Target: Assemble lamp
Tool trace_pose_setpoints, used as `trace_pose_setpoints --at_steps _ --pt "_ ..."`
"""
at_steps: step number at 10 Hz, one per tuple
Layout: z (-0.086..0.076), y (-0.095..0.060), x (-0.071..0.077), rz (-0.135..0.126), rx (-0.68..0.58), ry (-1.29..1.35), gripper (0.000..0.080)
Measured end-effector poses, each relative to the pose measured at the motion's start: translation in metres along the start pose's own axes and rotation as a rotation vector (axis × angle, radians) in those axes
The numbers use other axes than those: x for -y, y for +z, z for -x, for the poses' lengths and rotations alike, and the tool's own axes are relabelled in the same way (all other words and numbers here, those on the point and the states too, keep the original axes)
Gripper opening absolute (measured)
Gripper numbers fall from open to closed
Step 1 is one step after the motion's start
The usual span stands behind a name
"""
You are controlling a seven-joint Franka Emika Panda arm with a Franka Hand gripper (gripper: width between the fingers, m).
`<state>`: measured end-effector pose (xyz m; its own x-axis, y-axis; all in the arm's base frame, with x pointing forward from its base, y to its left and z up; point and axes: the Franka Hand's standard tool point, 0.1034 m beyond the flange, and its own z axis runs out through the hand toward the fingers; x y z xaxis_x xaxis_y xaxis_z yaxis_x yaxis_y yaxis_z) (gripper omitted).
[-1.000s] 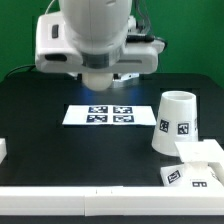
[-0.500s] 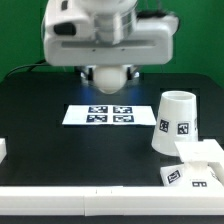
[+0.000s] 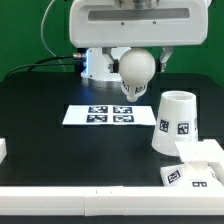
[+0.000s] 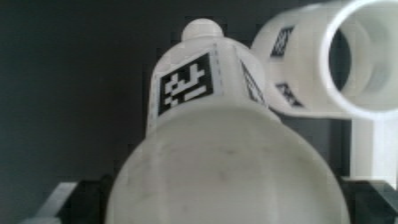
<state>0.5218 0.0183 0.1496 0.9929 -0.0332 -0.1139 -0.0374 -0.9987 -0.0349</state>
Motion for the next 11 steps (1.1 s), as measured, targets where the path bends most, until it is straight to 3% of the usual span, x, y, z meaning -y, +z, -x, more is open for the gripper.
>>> trace_pose_setpoints --at_steps 2,3,4,6,7,8,11 --pt "-0.007 -0.002 0.001 0.002 -0.152 -0.002 0.0576" --pt "-0.025 -0.014 0.009 -0.002 -0.274 -0.007 0.0576" --pt "-0.042 -0.025 0.02 -0.005 -0.39 -0.016 0.0576" --pt "-0.06 -0.035 0.05 -0.017 -0.505 0.012 0.0576" --pt "-0.06 -0.035 0.057 -0.017 -0.515 -0.003 0.0576" --pt "-0.064 -0.038 0.054 -0.02 -0.616 0.003 0.0576" --pt "-0.061 -0.033 0.052 -0.017 -0.61 0.004 0.0576"
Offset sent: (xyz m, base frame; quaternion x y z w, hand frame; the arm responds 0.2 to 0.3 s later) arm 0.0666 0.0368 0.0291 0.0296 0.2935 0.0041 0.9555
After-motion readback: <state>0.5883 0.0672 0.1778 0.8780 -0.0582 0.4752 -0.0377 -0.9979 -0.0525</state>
